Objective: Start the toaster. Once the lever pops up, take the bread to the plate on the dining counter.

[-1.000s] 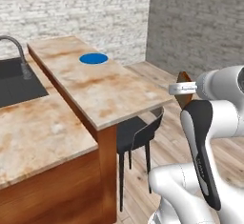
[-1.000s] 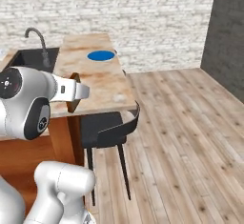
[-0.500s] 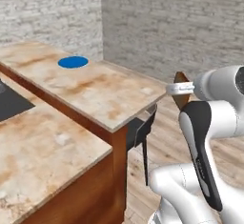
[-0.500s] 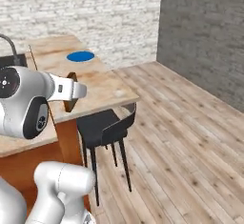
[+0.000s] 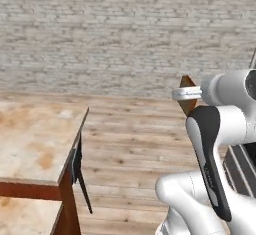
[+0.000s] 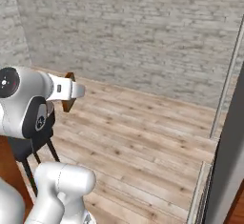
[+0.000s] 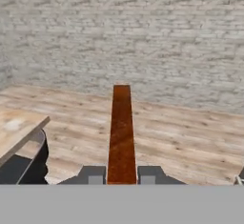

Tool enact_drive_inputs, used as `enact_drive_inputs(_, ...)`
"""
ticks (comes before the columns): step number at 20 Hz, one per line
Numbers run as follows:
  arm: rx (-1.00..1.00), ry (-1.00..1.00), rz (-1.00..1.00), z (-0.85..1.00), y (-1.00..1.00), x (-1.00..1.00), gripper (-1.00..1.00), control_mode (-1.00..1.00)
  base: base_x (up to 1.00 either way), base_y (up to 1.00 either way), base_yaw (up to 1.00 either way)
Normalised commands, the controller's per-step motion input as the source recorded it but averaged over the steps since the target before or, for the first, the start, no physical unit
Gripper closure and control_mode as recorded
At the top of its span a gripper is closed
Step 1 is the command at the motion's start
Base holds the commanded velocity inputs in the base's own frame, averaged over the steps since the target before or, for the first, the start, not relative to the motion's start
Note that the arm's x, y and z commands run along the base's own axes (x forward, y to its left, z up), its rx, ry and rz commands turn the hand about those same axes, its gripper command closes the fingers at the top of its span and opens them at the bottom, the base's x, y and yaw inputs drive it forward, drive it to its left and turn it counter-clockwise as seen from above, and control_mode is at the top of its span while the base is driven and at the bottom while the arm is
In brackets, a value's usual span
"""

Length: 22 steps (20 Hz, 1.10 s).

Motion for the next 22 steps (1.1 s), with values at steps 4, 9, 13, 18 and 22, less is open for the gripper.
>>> enact_drive_inputs(4,0.00,0.00,0.00,0.00,0.00,0.00,1.00,1.00,-0.59,0.19,-0.83)
enact_drive_inputs(9,0.00,0.00,0.00,0.00,0.00,0.00,1.00,1.00,-0.04,0.94,-0.21)
enact_drive_inputs(13,0.00,0.00,0.00,0.00,0.00,0.00,1.00,1.00,0.28,0.86,-0.03)
enact_drive_inputs(18,0.00,0.00,0.00,0.00,0.00,0.00,1.00,1.00,0.77,-0.06,-0.09)
enact_drive_inputs(22,0.00,0.00,0.00,0.00,0.00,0.00,1.00,1.00,0.75,-0.59,-0.01)
